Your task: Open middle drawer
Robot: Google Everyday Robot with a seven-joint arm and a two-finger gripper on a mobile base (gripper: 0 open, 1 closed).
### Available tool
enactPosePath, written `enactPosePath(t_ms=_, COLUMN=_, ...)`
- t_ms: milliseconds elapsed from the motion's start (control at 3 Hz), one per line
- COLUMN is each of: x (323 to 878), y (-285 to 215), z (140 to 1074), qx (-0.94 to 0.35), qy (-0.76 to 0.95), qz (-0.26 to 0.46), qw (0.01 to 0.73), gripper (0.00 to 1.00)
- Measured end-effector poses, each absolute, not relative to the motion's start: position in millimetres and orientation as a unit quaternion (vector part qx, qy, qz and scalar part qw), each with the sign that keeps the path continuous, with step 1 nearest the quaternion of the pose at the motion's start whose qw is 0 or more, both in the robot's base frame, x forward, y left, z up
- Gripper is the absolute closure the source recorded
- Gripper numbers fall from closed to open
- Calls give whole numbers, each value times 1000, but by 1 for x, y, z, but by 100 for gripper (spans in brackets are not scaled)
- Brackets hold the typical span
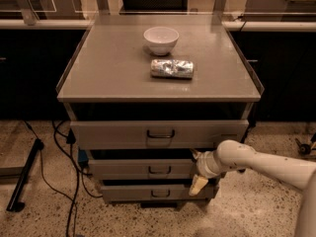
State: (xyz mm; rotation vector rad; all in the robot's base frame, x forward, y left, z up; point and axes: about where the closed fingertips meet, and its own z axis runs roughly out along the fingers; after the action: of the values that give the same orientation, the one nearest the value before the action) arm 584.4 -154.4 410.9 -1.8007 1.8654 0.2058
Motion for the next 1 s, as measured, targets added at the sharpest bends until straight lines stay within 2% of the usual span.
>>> enactPosePath(t_ms=1000, x=599, y=-151, z=390, qx=-666, qy=703, qz=103, qw=230, gripper=0)
